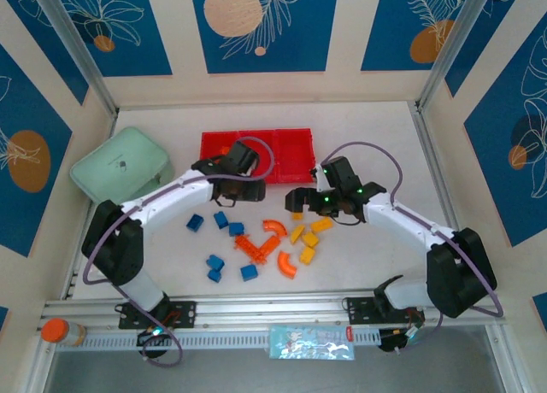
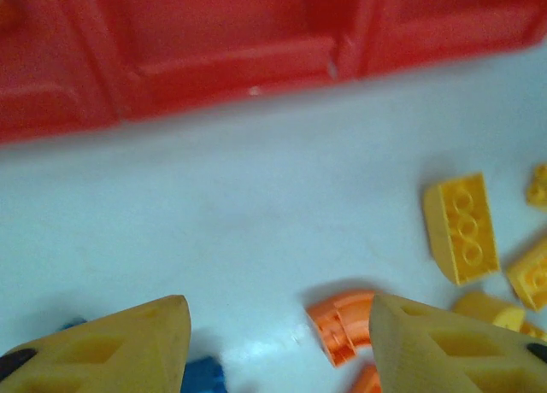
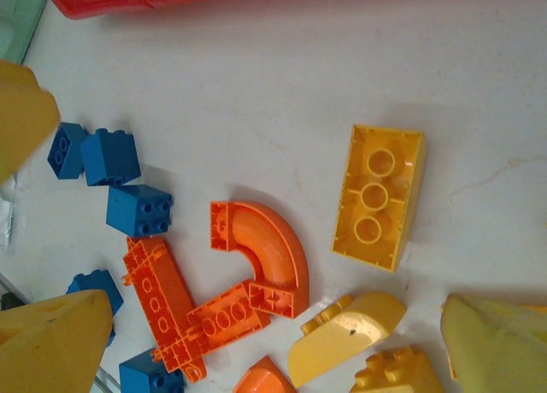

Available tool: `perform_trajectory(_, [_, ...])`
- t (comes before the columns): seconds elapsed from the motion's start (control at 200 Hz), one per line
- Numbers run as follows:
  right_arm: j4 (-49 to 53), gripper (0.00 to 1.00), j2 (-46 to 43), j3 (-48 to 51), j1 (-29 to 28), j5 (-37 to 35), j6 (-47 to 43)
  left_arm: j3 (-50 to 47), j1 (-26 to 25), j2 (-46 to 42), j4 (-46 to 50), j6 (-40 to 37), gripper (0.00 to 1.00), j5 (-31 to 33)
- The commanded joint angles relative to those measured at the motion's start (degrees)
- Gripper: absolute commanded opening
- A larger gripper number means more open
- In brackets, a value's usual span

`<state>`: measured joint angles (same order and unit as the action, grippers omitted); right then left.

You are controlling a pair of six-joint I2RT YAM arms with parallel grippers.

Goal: Sort the legos into containers by color
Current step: Pick up the lego from the center of the table.

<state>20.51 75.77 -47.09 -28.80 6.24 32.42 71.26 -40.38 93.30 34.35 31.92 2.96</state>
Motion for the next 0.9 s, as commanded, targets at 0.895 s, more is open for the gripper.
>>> perform_trajectory(0.895, [-0.3, 0.99, -11.3, 11.6, 11.9, 7.9, 1.0, -3.4, -11.8, 9.8, -0.4, 22.4, 0.68, 3.6])
